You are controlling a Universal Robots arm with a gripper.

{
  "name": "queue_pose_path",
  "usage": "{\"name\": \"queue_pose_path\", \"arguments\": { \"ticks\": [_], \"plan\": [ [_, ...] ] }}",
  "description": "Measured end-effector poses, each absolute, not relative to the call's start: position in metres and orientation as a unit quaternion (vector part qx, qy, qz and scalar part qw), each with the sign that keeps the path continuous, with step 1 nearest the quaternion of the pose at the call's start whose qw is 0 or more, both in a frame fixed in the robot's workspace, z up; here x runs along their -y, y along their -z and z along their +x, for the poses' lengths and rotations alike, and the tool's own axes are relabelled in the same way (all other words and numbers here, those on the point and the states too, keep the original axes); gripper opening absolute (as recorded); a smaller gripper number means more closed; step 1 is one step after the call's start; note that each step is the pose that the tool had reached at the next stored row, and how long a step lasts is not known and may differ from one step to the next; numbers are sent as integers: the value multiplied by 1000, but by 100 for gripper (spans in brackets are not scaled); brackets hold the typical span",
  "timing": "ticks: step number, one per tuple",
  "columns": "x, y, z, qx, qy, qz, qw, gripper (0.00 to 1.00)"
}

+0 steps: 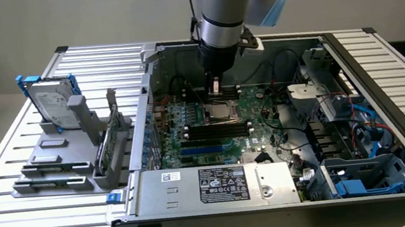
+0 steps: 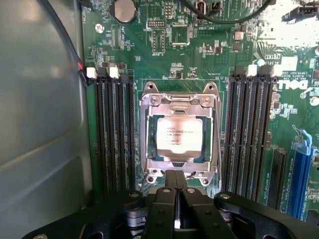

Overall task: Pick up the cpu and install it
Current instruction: 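Close the cpu cover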

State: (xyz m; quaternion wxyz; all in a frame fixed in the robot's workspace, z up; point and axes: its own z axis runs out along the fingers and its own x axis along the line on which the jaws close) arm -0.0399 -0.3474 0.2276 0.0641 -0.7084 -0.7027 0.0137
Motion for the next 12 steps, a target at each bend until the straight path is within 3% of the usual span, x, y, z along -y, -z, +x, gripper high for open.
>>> {"name": "queue_pose_path", "arguments": {
  "ticks": [12],
  "plan": [
    [350,-216,-43,700,-22,-710,73,11]
  ]
}}
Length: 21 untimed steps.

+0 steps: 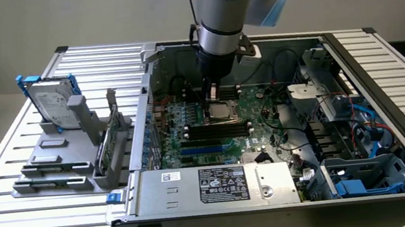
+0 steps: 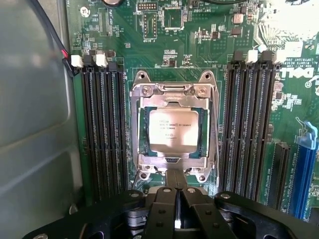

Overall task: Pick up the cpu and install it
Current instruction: 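Close the cpu cover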

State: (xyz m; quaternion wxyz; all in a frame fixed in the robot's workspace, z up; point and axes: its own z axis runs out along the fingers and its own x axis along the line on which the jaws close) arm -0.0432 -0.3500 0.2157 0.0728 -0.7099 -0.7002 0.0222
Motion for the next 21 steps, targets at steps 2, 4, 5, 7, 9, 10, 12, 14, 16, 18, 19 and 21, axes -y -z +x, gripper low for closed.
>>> {"name": "queue_pose_path", "arguments": {
  "ticks": [2,4,5,7,9,10,12,14,16,18,19,21],
  "plan": [
    [350,-213,-43,700,-23,-710,73,11],
    [350,-210,-43,700,-23,-710,74,11],
    [350,-208,-43,700,-24,-710,74,11],
    [350,-205,-43,699,-24,-711,75,11],
    [350,-202,-43,699,-25,-711,76,11],
    [350,-201,-43,698,-26,-711,76,11],
    [350,-200,-43,698,-27,-712,78,11],
    [350,-200,-43,697,-28,-712,79,11],
    [350,-201,-44,695,-28,-714,81,11],
    [350,-206,-44,694,-28,-715,82,11],
    [350,-209,-44,693,-27,-716,82,11],
    [350,-212,-45,692,-26,-716,84,11]
  ]
}}
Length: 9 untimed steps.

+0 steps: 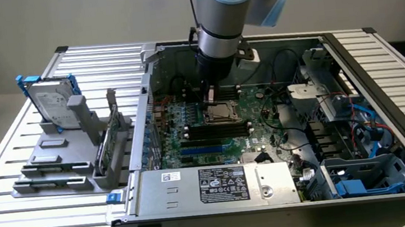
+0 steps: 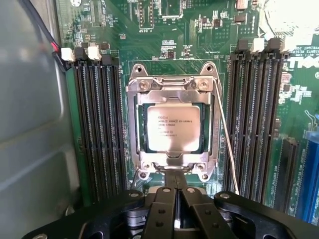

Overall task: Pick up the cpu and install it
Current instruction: 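Close the cpu cover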

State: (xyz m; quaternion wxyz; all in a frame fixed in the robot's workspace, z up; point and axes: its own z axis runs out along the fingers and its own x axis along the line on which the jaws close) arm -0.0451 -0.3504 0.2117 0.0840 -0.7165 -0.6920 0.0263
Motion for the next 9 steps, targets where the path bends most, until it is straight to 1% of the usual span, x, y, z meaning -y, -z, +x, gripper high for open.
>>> {"name": "queue_pose_path", "arguments": {
  "ticks": [6,9],
  "plan": [
    [351,-214,-53,690,-24,-718,91,11],
    [352,-217,-56,690,-21,-717,97,11]
  ]
}}
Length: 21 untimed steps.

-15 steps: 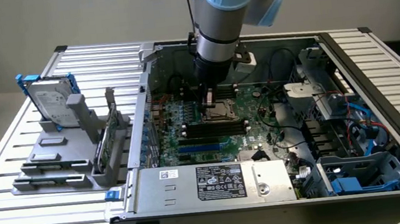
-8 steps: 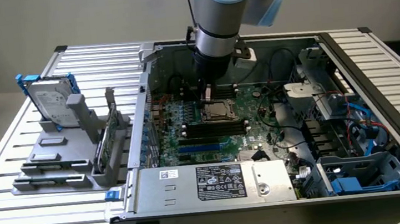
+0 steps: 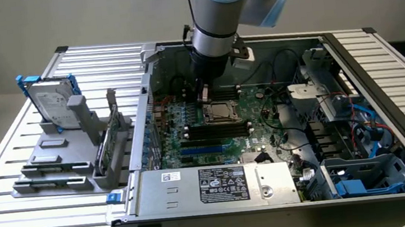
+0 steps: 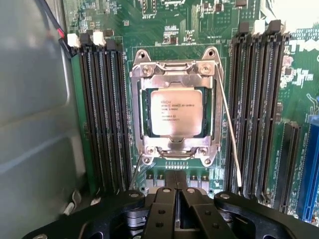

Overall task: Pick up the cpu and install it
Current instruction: 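Close the cpu cover, then install the first cpu locking lever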

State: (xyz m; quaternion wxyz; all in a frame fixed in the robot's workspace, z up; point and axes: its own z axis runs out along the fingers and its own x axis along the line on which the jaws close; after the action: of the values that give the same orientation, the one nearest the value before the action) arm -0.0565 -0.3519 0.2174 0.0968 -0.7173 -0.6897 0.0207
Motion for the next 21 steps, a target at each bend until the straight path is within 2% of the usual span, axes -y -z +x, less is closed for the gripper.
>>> {"name": "queue_pose_path", "arguments": {
  "ticks": [5,21],
  "plan": [
    [353,-224,-59,689,-19,-717,102,11],
    [353,-224,-61,689,-19,-717,101,11]
  ]
}}
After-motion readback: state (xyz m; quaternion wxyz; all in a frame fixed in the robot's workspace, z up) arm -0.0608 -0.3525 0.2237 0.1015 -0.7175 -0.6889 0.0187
